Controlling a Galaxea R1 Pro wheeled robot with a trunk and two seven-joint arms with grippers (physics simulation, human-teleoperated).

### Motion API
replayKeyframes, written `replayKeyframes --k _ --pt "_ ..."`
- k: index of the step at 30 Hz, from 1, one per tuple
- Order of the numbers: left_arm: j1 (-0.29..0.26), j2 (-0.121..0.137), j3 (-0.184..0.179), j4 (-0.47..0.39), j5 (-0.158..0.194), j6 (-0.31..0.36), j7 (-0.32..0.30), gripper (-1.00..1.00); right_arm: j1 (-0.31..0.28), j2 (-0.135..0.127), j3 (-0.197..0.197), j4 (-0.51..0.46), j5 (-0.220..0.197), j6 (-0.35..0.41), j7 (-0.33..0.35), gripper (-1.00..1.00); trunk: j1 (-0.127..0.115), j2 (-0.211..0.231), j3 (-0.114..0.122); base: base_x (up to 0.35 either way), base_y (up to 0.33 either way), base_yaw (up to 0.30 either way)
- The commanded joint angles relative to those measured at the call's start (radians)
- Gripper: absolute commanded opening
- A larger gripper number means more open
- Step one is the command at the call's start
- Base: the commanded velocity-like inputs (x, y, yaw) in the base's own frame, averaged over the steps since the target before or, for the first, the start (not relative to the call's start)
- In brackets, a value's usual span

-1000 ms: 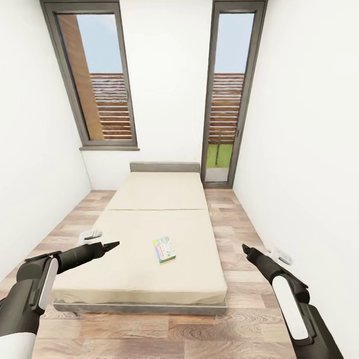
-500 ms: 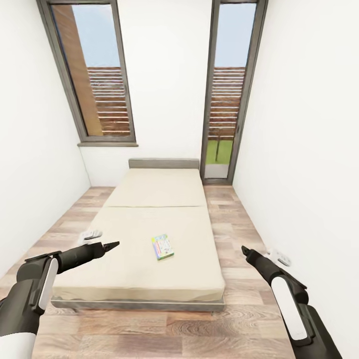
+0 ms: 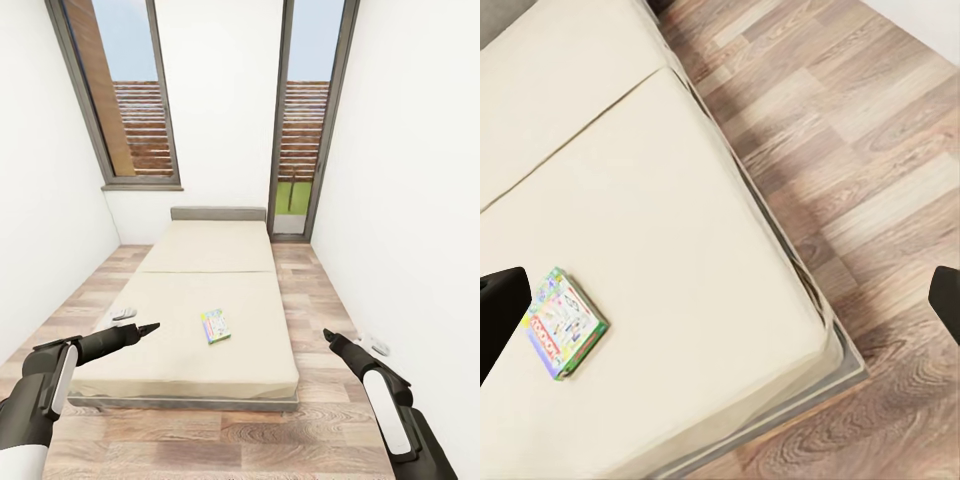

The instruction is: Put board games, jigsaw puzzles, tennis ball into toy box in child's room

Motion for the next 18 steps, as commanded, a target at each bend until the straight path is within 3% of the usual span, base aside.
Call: replayKeyframes --k 1,8,18 --pt "-0.001 0.000 0.001 0.000 0.006 0.009 0.001 1.00 -0.001 0.000 0.000 -0.002 -0.010 0.003 -0.009 1.00 0.001 -0.002 -0.004 0.001 -0.042 0.000" --pt "0.000 0.000 0.001 0.001 0.006 0.010 0.005 1.00 -0.001 0.000 0.000 -0.001 -0.010 0.003 -0.008 1.00 0.001 -0.002 -0.016 0.034 -0.111 0.000" --pt "0.000 0.000 0.001 0.001 0.006 0.010 0.006 1.00 -0.001 0.000 0.000 -0.002 -0.010 0.003 -0.008 1.00 0.001 -0.002 -0.032 0.008 -0.019 0.000"
